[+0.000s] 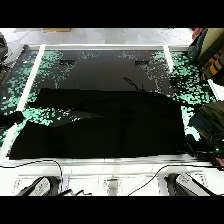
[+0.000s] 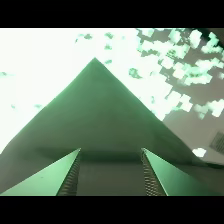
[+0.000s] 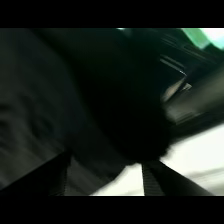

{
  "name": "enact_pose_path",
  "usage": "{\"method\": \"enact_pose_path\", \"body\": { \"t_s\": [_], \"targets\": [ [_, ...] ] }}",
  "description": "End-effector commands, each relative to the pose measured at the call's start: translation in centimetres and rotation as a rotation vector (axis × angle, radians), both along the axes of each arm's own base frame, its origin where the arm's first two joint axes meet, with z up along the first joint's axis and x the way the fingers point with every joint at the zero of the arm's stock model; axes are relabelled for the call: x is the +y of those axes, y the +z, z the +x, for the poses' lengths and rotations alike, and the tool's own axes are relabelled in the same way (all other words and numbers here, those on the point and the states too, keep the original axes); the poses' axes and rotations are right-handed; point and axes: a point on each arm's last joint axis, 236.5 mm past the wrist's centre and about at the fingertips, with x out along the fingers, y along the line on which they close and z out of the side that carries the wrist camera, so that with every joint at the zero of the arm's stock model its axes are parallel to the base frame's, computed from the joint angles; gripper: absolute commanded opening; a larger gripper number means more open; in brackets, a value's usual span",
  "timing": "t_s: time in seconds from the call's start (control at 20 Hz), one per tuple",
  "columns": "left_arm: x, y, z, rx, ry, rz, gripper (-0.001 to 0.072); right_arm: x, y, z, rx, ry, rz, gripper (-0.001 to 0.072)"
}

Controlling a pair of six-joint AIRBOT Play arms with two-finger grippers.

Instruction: Fold the clothes and pants, and hang the long-sleeved shirts on hangers.

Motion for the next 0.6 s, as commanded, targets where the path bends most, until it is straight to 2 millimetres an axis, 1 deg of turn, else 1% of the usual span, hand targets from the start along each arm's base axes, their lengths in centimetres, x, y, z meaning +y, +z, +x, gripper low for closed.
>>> {"method": "enact_pose_path", "body": {
  "t_s": [0.0,0.05,0.1,0.15,0.2,0.25,0.35,0.45,0.55],
  "targets": [
    [0.6,-1.3,0.0,0.03,0.002,0.002,0.0438,-1.0,0.3,3.1,-0.129,-0.052,-0.027,0.0364],
    [1.1,-1.3,-0.3,0.044,0.001,0.023,0.0439,-1.0,0.2,3.1,-0.134,-0.042,-0.032,0.0303],
    [1.7,-1.4,-0.9,0.074,-0.005,0.053,0.0439,-0.9,0.3,3.1,-0.138,-0.028,-0.031,0.0227],
    [2.4,-1.5,-2.0,0.122,-0.01,0.082,0.0438,-0.8,0.3,3.1,-0.138,-0.026,-0.028,0.0137],
    [3.0,-1.8,-3.5,0.186,-0.009,0.102,0.0437,-0.8,0.3,3.1,-0.138,-0.026,-0.027,0.005],
    [3.4,-2.0,-5.1,0.248,0.003,0.103,0.0415,-0.8,0.3,3.1,-0.139,-0.028,-0.027,0.0021],
    [3.9,-2.6,-8.6,0.353,0.029,0.058,0.0412,-0.8,0.4,3.2,-0.141,-0.03,-0.026,0.0021],
    [4.6,-3.4,-12.2,0.439,0.098,-0.023,0.0412,-0.8,0.4,3.2,-0.141,-0.03,-0.025,0.0021],
    [4.9,-4.6,-15.1,0.466,0.188,-0.136,0.0412,-0.8,0.4,3.2,-0.141,-0.03,-0.025,0.0021]
  ]
}}
